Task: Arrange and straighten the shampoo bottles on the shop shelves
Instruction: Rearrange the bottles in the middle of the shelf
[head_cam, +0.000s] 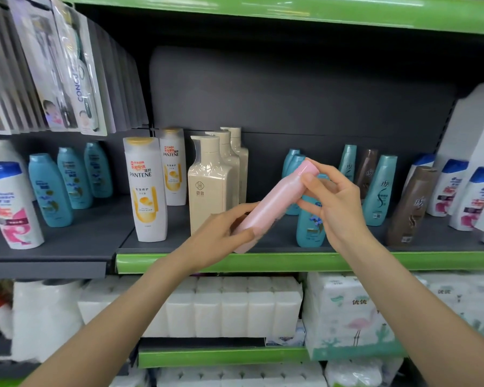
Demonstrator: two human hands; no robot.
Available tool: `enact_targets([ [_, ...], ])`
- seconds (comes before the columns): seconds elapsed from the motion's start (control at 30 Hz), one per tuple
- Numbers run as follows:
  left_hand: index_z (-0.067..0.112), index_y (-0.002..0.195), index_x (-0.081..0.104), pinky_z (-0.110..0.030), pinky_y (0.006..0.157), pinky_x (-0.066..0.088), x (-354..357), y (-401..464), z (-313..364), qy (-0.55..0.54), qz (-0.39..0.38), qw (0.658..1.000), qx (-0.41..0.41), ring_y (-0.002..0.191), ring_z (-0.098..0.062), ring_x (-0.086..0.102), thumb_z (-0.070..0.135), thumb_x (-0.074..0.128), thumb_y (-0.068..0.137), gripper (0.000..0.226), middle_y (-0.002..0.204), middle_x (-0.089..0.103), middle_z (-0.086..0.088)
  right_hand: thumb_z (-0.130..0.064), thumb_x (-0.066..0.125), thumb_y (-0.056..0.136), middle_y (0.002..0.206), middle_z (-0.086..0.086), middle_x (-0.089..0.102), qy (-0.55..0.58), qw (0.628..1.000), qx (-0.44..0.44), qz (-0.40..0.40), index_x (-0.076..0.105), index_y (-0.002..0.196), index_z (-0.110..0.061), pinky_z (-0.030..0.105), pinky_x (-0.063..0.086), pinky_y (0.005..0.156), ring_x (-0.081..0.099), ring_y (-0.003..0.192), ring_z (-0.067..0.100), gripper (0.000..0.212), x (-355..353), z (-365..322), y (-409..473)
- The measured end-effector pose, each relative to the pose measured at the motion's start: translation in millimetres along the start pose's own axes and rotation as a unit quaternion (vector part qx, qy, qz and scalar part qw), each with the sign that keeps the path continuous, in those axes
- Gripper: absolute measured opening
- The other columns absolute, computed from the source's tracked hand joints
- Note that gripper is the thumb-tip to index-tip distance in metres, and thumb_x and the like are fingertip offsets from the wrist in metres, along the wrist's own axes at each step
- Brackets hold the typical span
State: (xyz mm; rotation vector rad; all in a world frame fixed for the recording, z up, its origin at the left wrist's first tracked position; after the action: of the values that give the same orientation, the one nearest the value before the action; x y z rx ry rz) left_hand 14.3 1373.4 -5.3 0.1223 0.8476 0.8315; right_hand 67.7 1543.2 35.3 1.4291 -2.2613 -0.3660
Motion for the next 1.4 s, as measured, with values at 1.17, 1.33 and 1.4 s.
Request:
enact_targets([
  [1.17,0.017,0.114,0.051,-0.037,0.087,0.05,40.5,133.8,-51.0,-0.061,0.097,0.987,-0.112,0.104,-0.021,0.059,0.014,0.067,0.084,0.033,0.11,0.061,-0.003,-0.018,0.069,0.084,0.106,-0.005,0.068,-0.426,0.888,-0.092,-0.145,0.07,0.105,-0.025,0.018,0.048,0.083,0.062,0.093,0.005,0.023,-53.7,-4.9,85.2],
  [1.33,0.015,0.117,0.048,-0.029,0.073,0.047,27.7,131.7,-60.1,-0.003,0.115,0.982,-0.152,0.088,-0.016,0.058,0.021,0.073,0.079,0.046,0.096,0.062,-0.002,-0.016,0.069,0.084,0.105,-0.004,0.068,-0.405,0.898,-0.083,-0.146,0.07,0.106,-0.022,0.035,0.054,0.085,0.064,0.092,0.01,0.023,-54.6,0.4,87.5],
  [1.4,0.017,0.112,0.05,-0.033,0.074,0.053,28.5,130.4,-61.7,-0.009,0.115,0.981,-0.158,0.085,-0.017,0.061,0.019,0.074,0.079,0.041,0.088,0.063,-0.001,-0.014,0.068,0.084,0.102,-0.003,0.069,-0.382,0.91,-0.072,-0.146,0.07,0.105,-0.021,0.035,0.057,0.081,0.066,0.09,0.013,0.022,-55.1,2.4,87.3],
])
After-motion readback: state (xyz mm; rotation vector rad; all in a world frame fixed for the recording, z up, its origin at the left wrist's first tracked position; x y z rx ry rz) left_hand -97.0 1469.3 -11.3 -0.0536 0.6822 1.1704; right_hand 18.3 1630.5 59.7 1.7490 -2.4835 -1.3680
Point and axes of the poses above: each hand's wrist, its own y-axis towards the middle knuckle, its own x-axis out of the palm, z = x × y, the point moved 9 cm from there along y, towards the middle knuckle
